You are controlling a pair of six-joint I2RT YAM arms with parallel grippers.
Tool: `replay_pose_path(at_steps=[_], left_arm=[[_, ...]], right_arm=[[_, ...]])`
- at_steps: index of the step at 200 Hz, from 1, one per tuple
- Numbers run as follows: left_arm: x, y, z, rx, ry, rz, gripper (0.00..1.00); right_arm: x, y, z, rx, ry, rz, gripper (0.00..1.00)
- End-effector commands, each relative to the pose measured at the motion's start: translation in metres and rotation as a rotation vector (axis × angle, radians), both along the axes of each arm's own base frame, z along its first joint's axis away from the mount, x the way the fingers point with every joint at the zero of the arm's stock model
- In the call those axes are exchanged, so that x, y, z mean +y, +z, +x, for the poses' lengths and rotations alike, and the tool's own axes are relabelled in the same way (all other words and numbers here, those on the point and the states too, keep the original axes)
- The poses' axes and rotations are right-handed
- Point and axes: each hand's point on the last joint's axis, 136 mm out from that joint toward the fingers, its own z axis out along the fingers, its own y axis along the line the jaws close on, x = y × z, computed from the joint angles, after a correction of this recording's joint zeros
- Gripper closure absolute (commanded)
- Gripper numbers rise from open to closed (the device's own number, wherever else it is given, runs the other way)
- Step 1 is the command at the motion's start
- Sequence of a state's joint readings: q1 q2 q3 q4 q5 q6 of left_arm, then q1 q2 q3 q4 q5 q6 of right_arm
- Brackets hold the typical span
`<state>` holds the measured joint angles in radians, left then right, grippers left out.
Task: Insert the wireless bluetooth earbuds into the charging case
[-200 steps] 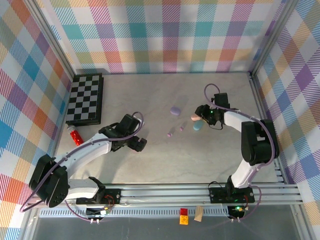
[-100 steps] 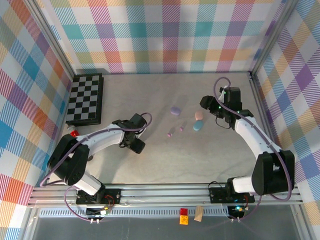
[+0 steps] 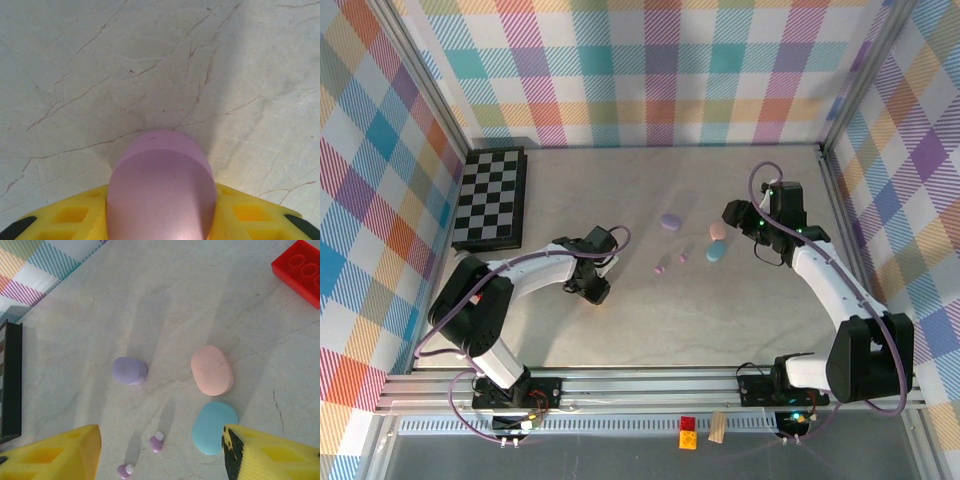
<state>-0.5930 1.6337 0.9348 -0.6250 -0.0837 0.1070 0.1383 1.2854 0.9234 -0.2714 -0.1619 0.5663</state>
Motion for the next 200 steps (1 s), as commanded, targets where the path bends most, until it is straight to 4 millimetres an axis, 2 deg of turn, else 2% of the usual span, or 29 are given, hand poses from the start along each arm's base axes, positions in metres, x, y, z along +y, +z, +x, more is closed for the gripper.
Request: replay_pose_path(at_steps=[1,48,91,107,139,163,200], left_arm=[[-0.008,0.02,0.013,-0.059,0.011,-0.056,0.62],[-0.039,0.075,0.03,-0.235,-0.043,-0.272,0.62],[-0.08,0.129,0.041,-0.457,-0.205,-0.537,0.63],[-0.096,0.145,0.039,-0.532,-0.313,-0.6,0.63],[-0.125,0.177,0.02,-0.683,-0.533,-0.732,0.63],[-0.134,0.188,0.011,-0.741,-0.627,-0.762,0.64],[-0.146,0.193,-0.001,-0.757,-0.739,-0.78,0.64]], right_arm=[[0.003,0.002,-0.011,0.003,0.035,0.013,0.35],[0.022,0.007,-0.041,0.001,0.154,0.094,0.35],[0.053,0.028,-0.073,0.009,0.29,0.25,0.35],[0.068,0.034,-0.085,0.007,0.353,0.276,0.35],[0.1,0.044,-0.104,0.016,0.46,0.289,0.33],[0.124,0.049,-0.115,0.031,0.539,0.283,0.32],[0.15,0.049,-0.116,0.052,0.603,0.282,0.31]])
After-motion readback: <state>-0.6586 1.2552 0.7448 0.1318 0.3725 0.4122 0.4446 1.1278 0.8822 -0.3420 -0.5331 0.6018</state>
